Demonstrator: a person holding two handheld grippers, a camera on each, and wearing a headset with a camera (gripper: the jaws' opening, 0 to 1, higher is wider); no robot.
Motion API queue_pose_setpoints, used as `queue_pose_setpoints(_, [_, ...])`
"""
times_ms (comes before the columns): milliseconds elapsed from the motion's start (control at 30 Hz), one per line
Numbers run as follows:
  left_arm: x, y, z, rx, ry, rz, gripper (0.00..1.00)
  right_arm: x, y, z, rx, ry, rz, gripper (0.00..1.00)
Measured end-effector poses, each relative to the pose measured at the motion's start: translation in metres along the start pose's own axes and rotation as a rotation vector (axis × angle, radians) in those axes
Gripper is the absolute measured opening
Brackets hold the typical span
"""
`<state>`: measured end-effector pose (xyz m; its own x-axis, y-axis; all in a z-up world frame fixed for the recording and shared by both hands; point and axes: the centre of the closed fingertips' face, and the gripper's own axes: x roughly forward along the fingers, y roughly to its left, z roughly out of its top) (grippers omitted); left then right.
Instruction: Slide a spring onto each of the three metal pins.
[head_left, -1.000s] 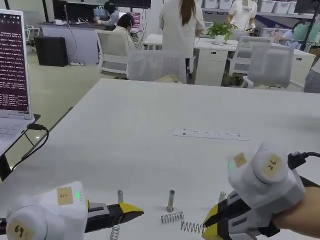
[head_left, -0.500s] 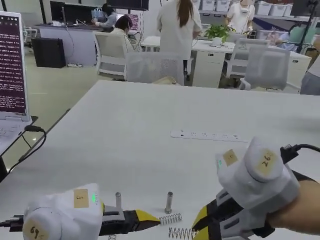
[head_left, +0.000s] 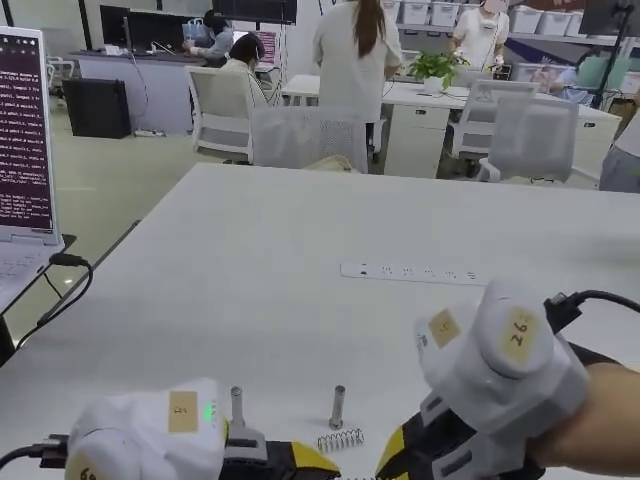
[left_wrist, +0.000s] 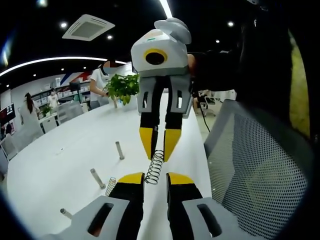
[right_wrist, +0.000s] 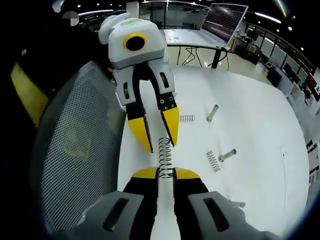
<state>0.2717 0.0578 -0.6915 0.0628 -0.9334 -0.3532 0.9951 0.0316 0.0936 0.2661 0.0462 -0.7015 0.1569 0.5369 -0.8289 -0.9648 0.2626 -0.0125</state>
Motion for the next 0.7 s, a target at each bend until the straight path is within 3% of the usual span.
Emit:
queue_pose_setpoints(367, [0.0029, -0.0076, -0.0039, 0.051, 0.036, -0.029, 0.04, -0.0011, 0.0087, 0.0006, -0.029, 0.022, 0.029, 0.08])
queue_pose_setpoints(700, [0.0018, -0.007, -0.0036, 0.047, 0.039, -0.028, 0.03, -0.0091, 0.0096, 0.01, -0.037, 0.006, 0.02, 0.08])
